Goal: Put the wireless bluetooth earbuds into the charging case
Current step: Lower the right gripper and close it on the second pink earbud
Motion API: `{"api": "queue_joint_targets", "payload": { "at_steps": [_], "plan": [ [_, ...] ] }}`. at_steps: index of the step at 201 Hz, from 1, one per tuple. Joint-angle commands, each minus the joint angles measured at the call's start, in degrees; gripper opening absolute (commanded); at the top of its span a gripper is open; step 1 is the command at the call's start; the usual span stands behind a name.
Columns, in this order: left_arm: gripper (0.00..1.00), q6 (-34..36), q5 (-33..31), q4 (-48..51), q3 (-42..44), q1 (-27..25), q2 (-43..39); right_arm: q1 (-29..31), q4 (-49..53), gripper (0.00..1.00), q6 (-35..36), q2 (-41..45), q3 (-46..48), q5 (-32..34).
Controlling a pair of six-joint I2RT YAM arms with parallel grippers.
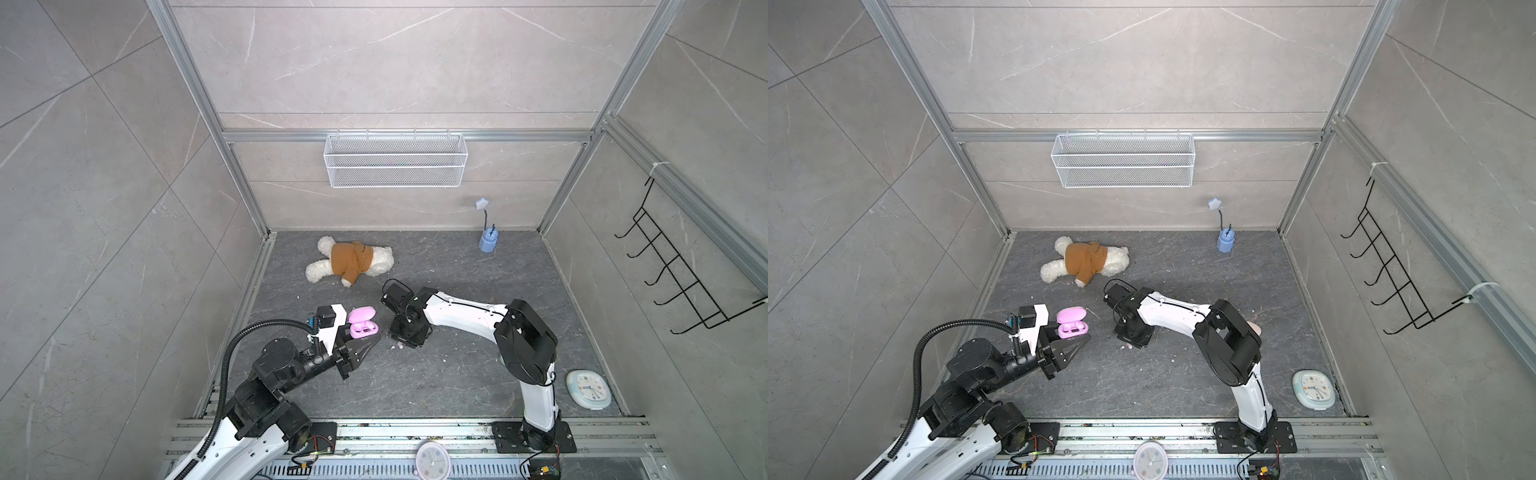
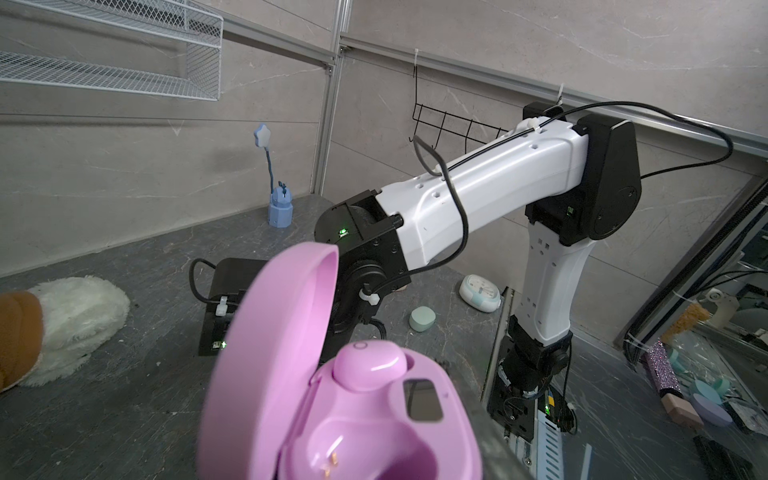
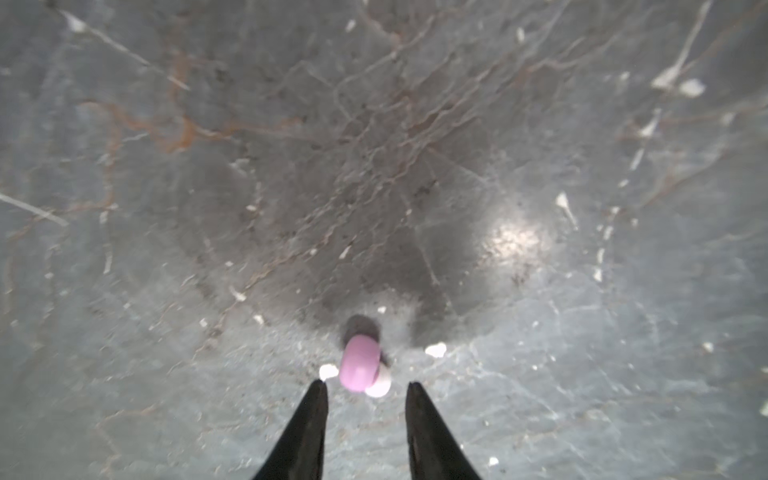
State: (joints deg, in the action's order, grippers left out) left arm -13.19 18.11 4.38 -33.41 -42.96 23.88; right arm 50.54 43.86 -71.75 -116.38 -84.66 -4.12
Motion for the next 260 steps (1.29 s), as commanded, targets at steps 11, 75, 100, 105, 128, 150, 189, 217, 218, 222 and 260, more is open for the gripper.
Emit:
{"api": "queue_joint_targets", "payload": {
  "at_steps": [11,75,100,105,128,150,189,217,218,222,260],
  "plan": [
    [0.31,0.75,0.48,-2.9,0.01,0.29,-0.76,0.26,0.84,0.33,-1.13,-1.57,-1.73,1.13],
    [0.31,0.76,0.0,-2.27,0.36,0.29,-1.85,0.31,0.79,0.3,-1.1,-2.35,-2.29,1.31],
    [0.31,0.88,0.05,-2.21,0.36,0.31,-1.99,0.23,1.55,0.29,-0.9,-3.17,-2.86,1.76],
    [0.31,0.83,0.07,-2.22,0.35,0.26,-1.98,0.21,1.71,0.29,-0.79,-3.44,-2.96,1.7],
    [0.31,0.85,0.01,-2.02,0.38,0.31,-2.26,0.17,2.03,0.27,-0.54,-4.47,-3.14,1.54],
    [0.31,0.84,-0.18,-1.79,0.38,0.25,-2.6,0.15,2.17,0.24,-0.18,-5.4,-3.38,1.39],
    [0.31,0.97,-0.35,-1.4,0.32,0.25,-2.71,0.17,2.57,0.18,0.14,-5.92,-2.98,1.32],
    [0.31,0.97,-0.35,-1.39,0.21,0.28,-2.47,0.17,2.55,0.16,0.33,-5.48,-2.58,1.67],
    [0.31,0.97,-0.35,-1.44,0.2,0.26,-2.5,0.17,2.55,0.16,0.31,-5.42,-2.55,1.71],
    [0.31,0.97,-0.32,-1.4,0.27,0.25,-2.49,0.18,2.63,0.15,0.41,-5.28,-2.46,1.91],
    [0.31,0.97,-0.34,-1.81,0.27,0.27,-1.58,-0.41,1.01,0.14,0.94,-1.63,-0.65,2.88]
  ]
}}
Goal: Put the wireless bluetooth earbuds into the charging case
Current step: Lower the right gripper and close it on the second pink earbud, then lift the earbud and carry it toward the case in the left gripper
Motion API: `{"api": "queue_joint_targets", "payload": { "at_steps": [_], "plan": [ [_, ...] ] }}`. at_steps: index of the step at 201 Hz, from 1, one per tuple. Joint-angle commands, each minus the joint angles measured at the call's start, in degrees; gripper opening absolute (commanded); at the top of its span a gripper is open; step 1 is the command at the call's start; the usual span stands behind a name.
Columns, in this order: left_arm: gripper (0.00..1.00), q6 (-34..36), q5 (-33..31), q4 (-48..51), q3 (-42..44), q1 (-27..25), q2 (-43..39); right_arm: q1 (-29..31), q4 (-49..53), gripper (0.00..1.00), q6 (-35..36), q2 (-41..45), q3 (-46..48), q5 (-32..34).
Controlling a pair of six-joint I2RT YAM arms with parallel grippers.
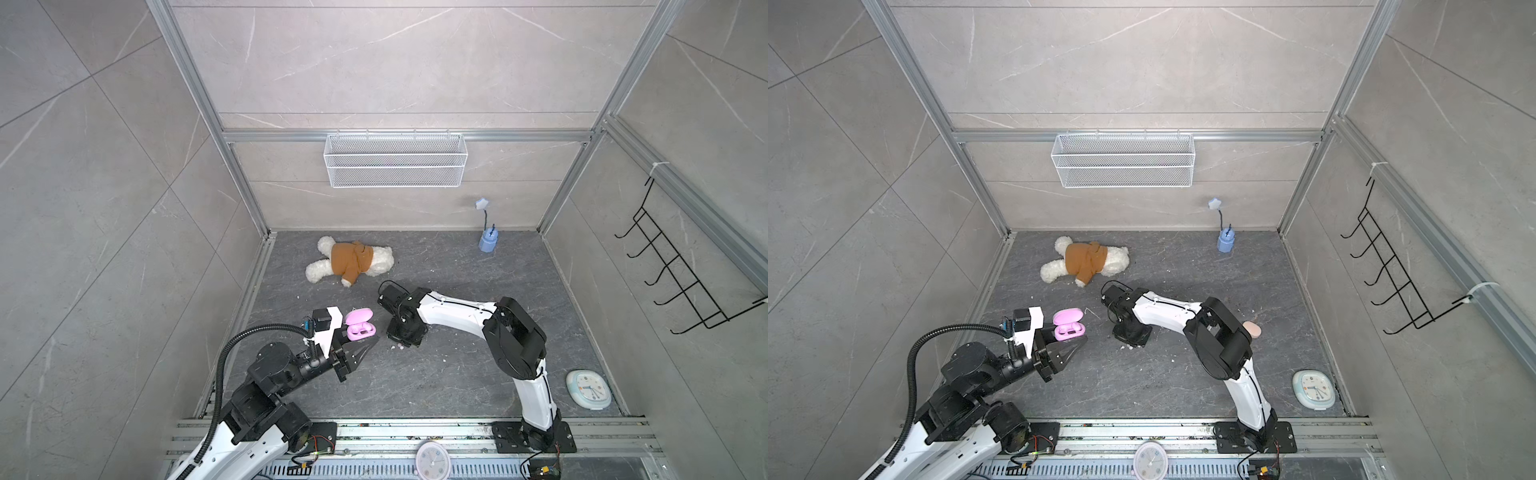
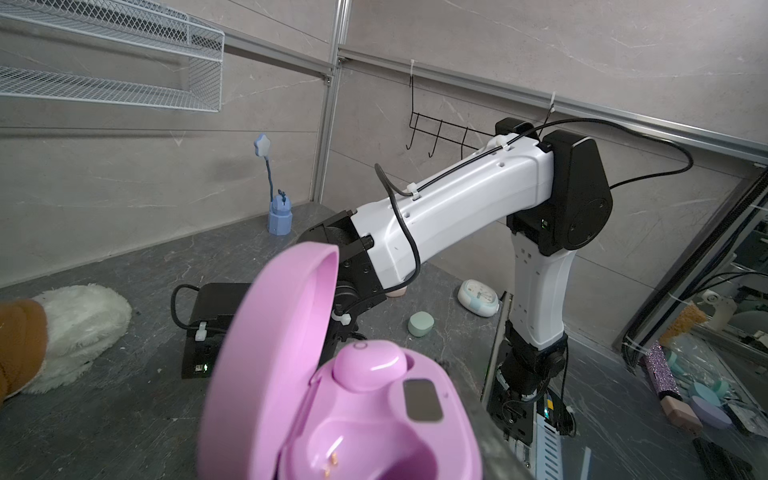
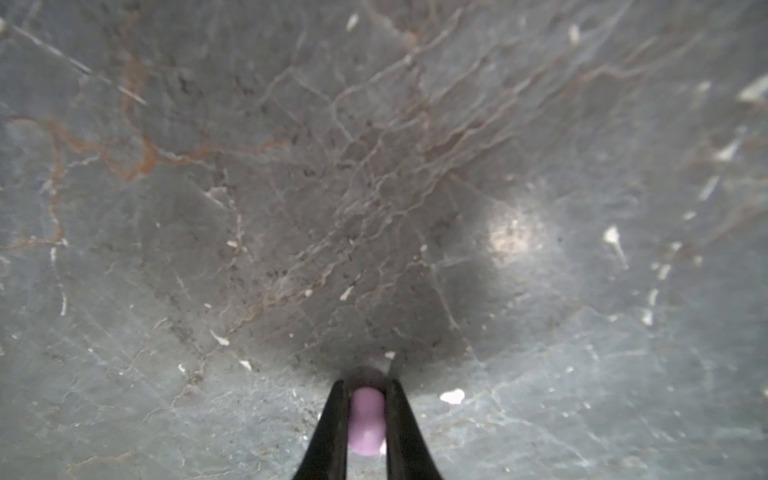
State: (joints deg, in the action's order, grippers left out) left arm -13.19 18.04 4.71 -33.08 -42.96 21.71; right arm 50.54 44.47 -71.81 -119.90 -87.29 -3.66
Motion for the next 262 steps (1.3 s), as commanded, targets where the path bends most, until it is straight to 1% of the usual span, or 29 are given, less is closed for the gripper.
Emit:
{"api": "queue_joint_targets", "payload": {
  "at_steps": [1,50,82,114,141,176,189,202,224,262],
  "plan": [
    [0.31,0.97,-0.28,-2.24,-0.05,0.26,0.64,-0.43,0.33,0.14,1.03,2.05,2.05,2.47],
    [0.31,0.71,2.32,-6.73,-0.32,0.24,5.93,-1.41,-3.29,0.13,4.46,13.02,7.49,4.64],
    [0.31,-0.3,5.2,-12.49,0.16,0.24,10.75,-1.68,-3.95,0.13,6.21,23.66,12.68,6.46],
    [0.31,-1.03,8.43,-18.96,0.03,0.27,17.03,-2.11,-2.73,0.13,7.35,36.06,17.14,9.1],
    [0.31,-1.09,10.5,-24.81,-0.48,0.28,22.35,-2.29,0.03,0.13,8.57,45.63,17.65,11.58],
    [0.31,-0.78,14.46,-31.55,-2.29,0.27,29.34,-2.29,0.18,0.13,10.37,55.92,16.71,12.45],
    [0.31,-1.01,15.89,-34.37,-3.15,0.3,31.95,-2.29,0.39,0.13,12.83,58.77,15.53,12.53],
    [0.31,-1.38,17.43,-37.65,-3.97,0.27,34.35,-2.29,0.24,0.13,13.65,61.11,14.35,12.2],
    [0.31,-2.07,19.5,-43.4,-5.34,0.22,38.74,-2.16,-1.73,0.13,14.44,64.07,13.06,9.67],
    [0.31,-3.61,22.67,-52.65,-8.06,-0.11,46.62,-0.87,-4.12,0.13,16.26,64.02,9.91,6.18]
  ]
}}
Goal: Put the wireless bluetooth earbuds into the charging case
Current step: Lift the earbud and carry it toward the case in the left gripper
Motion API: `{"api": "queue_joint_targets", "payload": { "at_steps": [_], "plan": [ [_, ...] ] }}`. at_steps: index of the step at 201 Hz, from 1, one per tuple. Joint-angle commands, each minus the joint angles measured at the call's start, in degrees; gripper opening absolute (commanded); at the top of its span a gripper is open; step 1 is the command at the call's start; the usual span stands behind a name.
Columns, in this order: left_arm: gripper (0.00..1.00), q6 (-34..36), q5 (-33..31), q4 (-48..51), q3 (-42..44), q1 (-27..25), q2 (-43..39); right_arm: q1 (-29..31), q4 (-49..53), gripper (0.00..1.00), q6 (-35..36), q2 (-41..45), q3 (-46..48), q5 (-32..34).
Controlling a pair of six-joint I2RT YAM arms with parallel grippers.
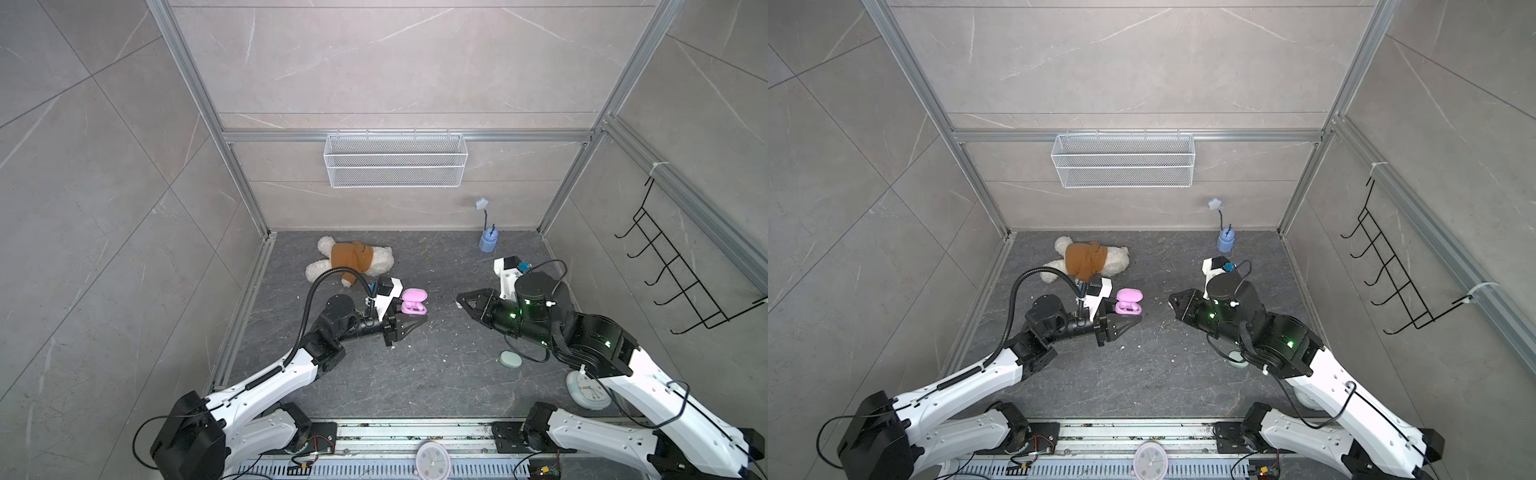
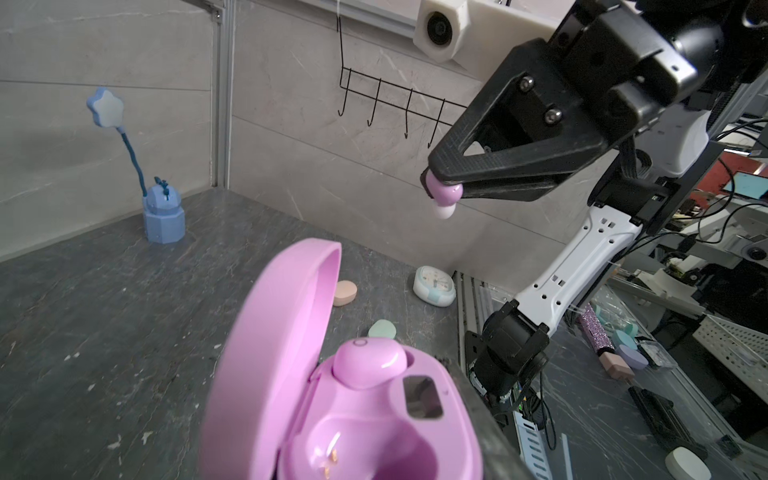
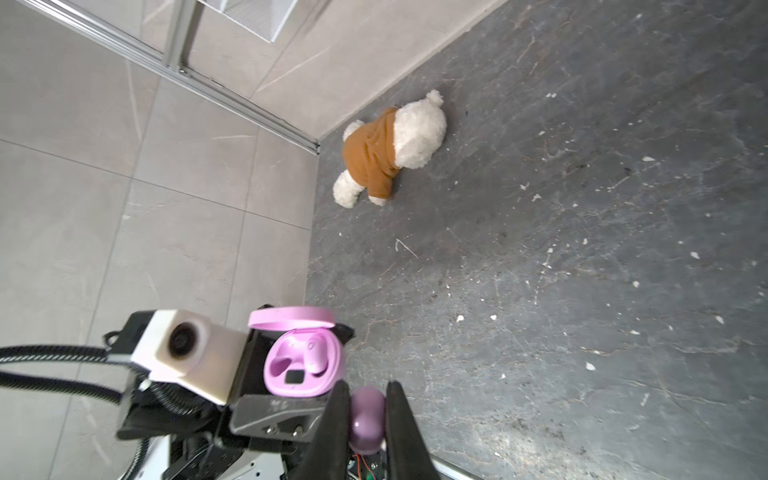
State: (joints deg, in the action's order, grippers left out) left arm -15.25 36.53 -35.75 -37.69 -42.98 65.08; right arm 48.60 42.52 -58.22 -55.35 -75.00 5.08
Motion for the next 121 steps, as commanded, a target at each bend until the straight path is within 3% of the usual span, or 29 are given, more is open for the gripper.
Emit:
{"api": "queue_joint_targets", "payload": {
  "at_steps": [1,52,121],
  "plan": [
    [0.31,-1.55,4.3,-12.48,-3.49,-0.13,3.5,1.15,-2.22,0.13,2.75,-0.53,-2.49,-2.59],
    [0.31,-2.54,7.02,-20.44,-5.83,-1.21,9.53,3.84,-6.19,0.13,3.21,-3.03,-4.42,-4.6],
    [0.31,-2.99,9.39,-24.7,-7.56,-1.87,11.87,6.31,-10.52,0.13,3.16,-5.47,-3.81,-4.82]
  ]
}}
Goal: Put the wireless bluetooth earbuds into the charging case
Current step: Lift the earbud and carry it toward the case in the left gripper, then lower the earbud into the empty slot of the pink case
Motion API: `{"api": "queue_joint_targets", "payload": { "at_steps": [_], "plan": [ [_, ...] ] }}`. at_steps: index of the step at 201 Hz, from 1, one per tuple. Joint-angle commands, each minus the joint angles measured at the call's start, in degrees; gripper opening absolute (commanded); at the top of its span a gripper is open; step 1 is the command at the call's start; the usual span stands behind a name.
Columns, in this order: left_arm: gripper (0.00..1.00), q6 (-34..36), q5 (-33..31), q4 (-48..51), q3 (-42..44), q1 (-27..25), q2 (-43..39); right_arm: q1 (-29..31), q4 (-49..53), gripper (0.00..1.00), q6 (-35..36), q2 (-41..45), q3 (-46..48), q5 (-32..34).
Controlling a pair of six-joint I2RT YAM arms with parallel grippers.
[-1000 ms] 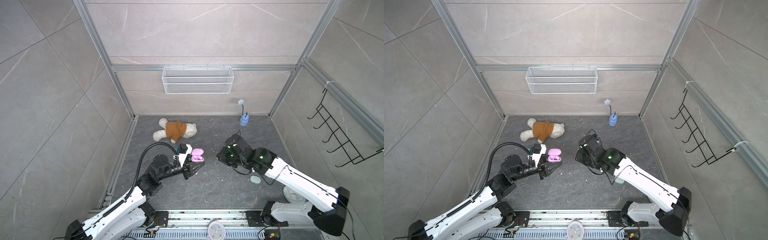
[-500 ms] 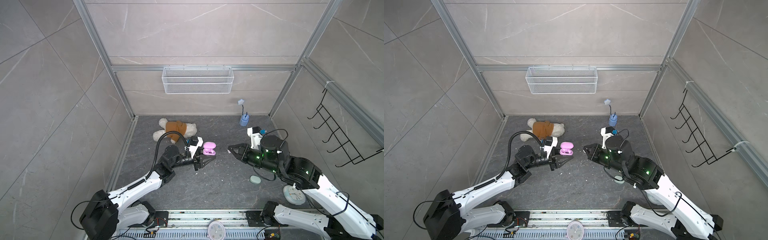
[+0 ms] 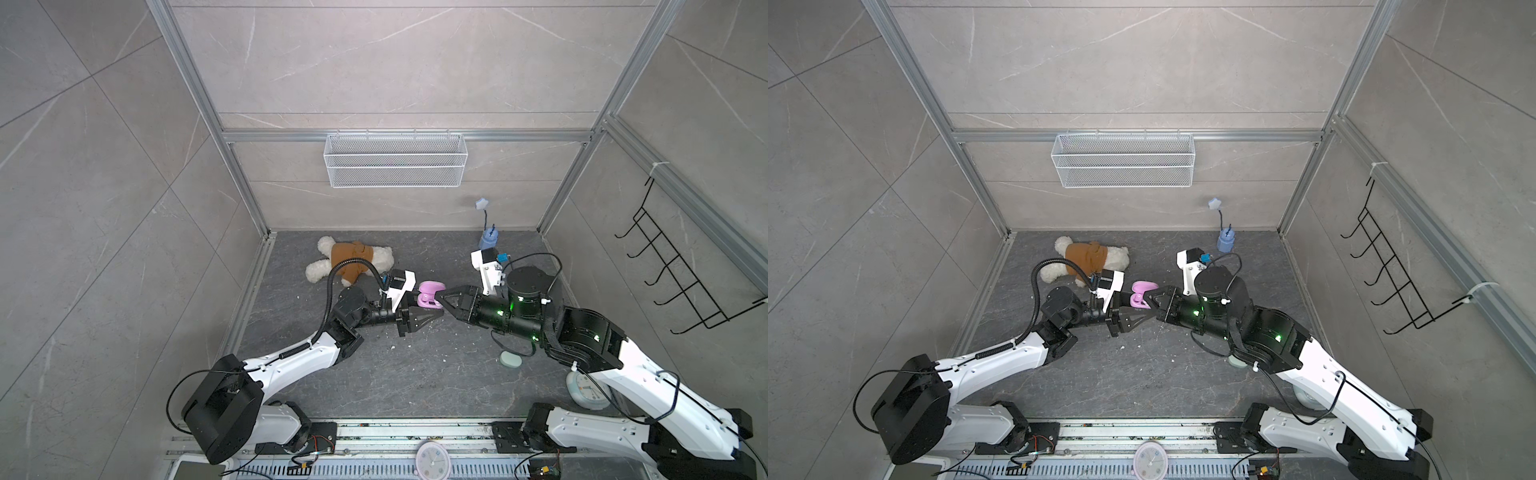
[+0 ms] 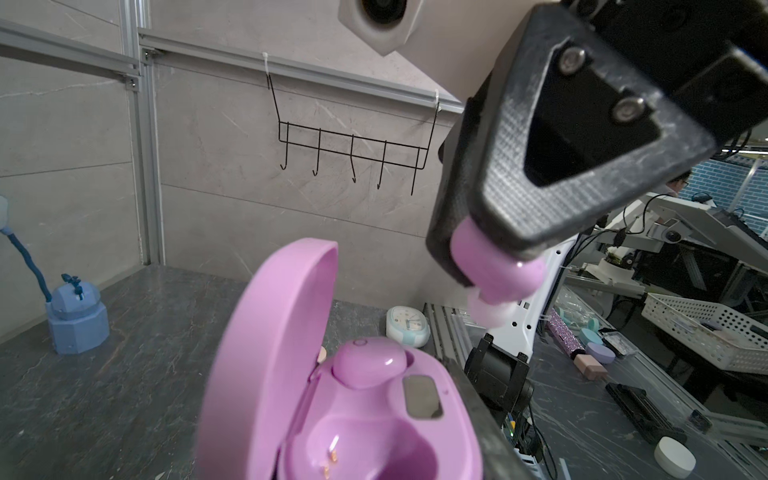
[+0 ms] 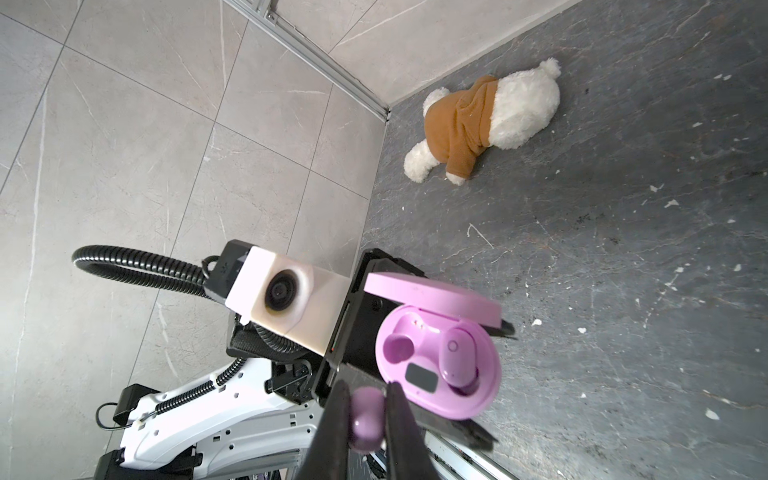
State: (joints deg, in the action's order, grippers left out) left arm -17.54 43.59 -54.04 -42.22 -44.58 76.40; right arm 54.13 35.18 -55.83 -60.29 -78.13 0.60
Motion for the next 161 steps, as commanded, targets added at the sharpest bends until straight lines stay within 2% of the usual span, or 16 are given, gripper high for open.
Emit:
{"api": "queue_joint_targets", "payload": {
  "at_steps": [1,161],
  "plan": [
    [0.31,-0.67,2.35,-6.42,-3.09,-0.26,0.57,0.79,-3.27,0.13,0.75,-0.53,-0.61,-0.34],
    [0.32,-0.72,2.56,-7.48,-3.35,-0.98,-0.2,1.98,-4.09,0.13,0.2,-1.87,0.87,0.81]
  ]
}}
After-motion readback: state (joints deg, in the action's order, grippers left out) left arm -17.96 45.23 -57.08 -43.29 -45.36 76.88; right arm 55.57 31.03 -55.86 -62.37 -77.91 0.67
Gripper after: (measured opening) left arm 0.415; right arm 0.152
